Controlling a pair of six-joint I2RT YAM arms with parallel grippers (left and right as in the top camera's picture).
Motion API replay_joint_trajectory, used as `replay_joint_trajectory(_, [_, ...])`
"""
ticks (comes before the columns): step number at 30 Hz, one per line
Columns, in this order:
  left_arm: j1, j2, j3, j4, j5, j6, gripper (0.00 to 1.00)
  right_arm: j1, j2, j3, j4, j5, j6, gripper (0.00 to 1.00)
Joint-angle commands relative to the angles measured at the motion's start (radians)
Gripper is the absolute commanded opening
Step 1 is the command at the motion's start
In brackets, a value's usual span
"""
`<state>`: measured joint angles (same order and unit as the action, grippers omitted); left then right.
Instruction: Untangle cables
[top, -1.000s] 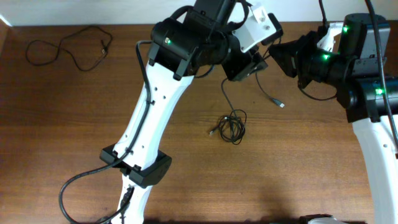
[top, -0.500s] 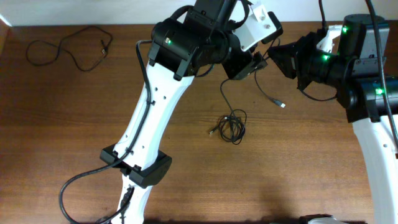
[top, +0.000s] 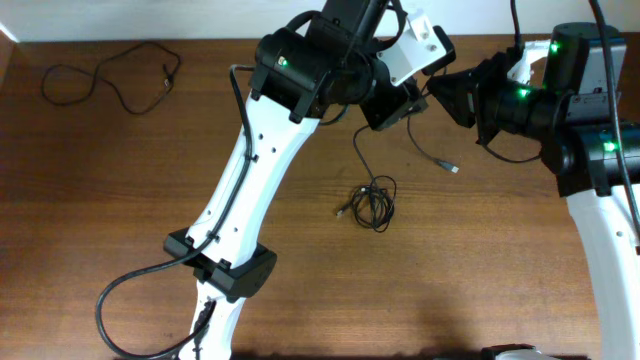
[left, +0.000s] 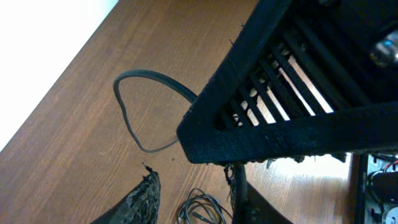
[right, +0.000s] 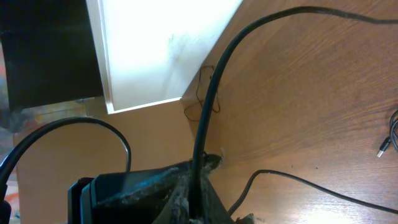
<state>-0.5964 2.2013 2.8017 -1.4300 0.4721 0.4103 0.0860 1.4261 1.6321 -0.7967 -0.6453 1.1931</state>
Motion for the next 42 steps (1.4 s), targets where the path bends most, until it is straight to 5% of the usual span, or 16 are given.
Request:
replay_joint_trajectory(1, [0.002,-0.008,-0.005,0.013,0.01,0.011,0.32,0.005,-0.008,0.012,0.0,-0.017,-0.002,0.04])
replay_joint_trajectory(4, [0.002,-0.008,-0.004,0.029,0.01,0.01,0.26,0.005,-0.008,0.012,-0.001,-0.017,-0.003,0.04])
replay_joint_trajectory(12, [0.002,-0.008,-0.004,0.052,0.011,0.01,0.31,0.005,-0.008,0.012,-0.009,-0.017,-0.007,0.04])
replay_joint_trajectory(16, [0.002,-0.008,-0.004,0.069,0.017,0.002,0.0,0.005,-0.008,0.012,-0.012,-0.017,-0.024,0.04])
replay_joint_trajectory(24, [0.002,-0.008,-0.002,0.098,0.081,-0.02,0.0,0.005,-0.008,0.012,-0.019,-0.017,-0.037,0.06])
replay_joint_trajectory(26, [0.002,-0.012,-0.002,0.098,0.082,-0.021,0.0,0.003,-0.008,0.012,-0.019,-0.01,-0.048,0.27])
replay_joint_trajectory(27, [0.002,-0.018,-0.002,0.099,0.081,-0.021,0.0,-0.004,-0.008,0.012,-0.016,0.01,-0.075,0.49])
replay_joint_trajectory(28, [0.002,-0.025,-0.002,0.1,0.081,-0.021,0.0,-0.013,-0.008,0.012,-0.016,0.037,-0.108,0.81])
replay_joint_trajectory(29, [0.002,-0.033,-0.002,0.101,0.081,-0.02,0.0,-0.026,-0.008,0.012,-0.018,0.054,-0.141,0.98])
replay_joint_trajectory(35, [0.02,-0.055,-0.002,0.118,0.007,-0.101,0.0,-0.15,-0.02,0.012,-0.017,-0.119,-0.25,0.99])
replay_joint_trajectory(42, [0.03,-0.1,-0.002,0.266,0.259,-0.112,0.0,-0.325,-0.023,0.012,-0.262,-0.035,-0.371,0.99])
